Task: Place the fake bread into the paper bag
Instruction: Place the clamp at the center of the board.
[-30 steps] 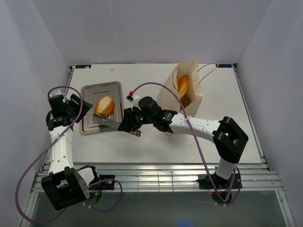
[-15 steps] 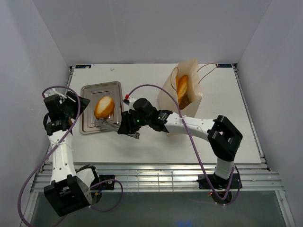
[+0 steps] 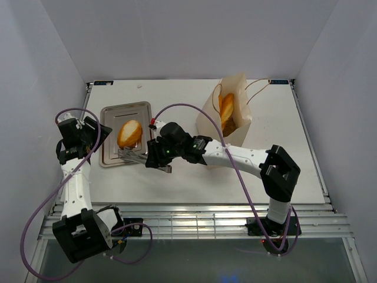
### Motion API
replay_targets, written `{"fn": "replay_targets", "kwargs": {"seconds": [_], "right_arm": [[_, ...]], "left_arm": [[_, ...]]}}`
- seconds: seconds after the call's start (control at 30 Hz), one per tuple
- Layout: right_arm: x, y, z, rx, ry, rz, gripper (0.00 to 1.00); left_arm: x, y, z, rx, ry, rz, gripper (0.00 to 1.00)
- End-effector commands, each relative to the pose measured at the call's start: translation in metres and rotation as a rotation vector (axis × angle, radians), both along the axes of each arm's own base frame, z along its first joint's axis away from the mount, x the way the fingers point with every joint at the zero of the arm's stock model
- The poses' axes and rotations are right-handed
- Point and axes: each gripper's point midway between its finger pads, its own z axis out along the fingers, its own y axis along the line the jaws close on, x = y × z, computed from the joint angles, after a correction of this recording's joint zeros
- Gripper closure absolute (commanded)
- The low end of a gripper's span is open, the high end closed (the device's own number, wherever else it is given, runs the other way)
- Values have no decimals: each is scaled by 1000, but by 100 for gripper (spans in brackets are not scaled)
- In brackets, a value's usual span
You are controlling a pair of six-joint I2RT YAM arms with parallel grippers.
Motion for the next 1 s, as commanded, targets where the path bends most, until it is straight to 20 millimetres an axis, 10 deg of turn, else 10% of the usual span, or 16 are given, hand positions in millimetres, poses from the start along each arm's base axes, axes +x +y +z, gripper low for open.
{"fn": "replay_targets", "kwargs": {"seconds": [0.0,0.23,0.97], "right_arm": [[10,10,15,-8,-82,-10,56],[21,7,20,-42,-130,-35,56],[31,3,35,-7,-126,-21,55]], "left_arm": [[2,18,-27,16,118,69,32],[-1,63,-74,63,257,208,39],[4,88,-147,120,471,154,61]]}}
